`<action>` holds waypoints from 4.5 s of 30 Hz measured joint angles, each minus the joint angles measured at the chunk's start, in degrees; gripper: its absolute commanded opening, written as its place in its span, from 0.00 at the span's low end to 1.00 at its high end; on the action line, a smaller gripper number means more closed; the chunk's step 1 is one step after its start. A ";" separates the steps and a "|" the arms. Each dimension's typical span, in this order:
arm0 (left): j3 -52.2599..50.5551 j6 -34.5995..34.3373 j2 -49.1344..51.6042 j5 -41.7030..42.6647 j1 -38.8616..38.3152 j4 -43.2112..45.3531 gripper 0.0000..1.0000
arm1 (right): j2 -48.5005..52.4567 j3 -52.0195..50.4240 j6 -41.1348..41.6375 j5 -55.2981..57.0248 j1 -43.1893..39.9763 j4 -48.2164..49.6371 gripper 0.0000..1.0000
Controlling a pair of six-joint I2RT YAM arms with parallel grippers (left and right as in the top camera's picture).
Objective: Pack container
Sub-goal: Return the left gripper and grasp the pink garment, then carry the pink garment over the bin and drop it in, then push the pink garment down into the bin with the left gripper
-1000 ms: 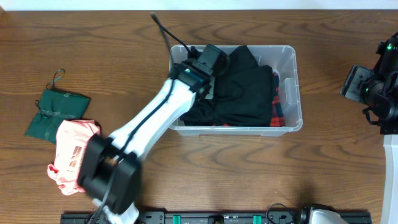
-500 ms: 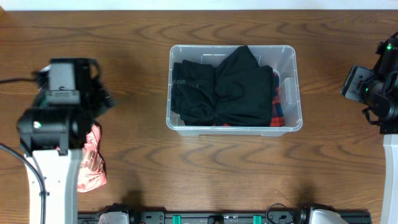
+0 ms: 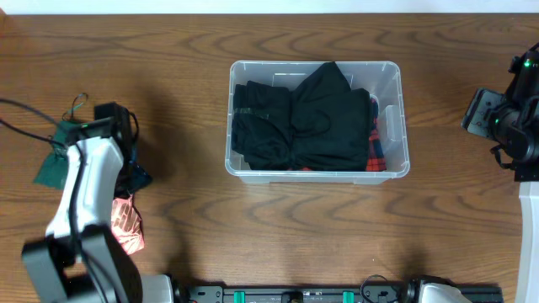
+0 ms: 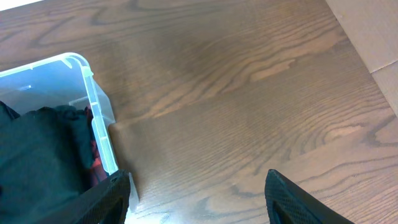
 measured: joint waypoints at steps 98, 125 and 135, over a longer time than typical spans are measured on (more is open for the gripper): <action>11.78 -6.29 -1.53 41.97 -47.36 42.16 0.06 | 2.62 -0.07 -0.79 0.11 0.00 -0.39 0.68; 35.60 -14.84 -1.62 22.93 -49.55 14.38 0.06 | 2.62 -0.07 -0.79 0.11 0.00 -0.33 0.68; 35.60 -19.76 16.17 22.40 -50.60 15.13 0.06 | 2.62 -0.04 -0.79 0.11 0.00 -0.35 0.68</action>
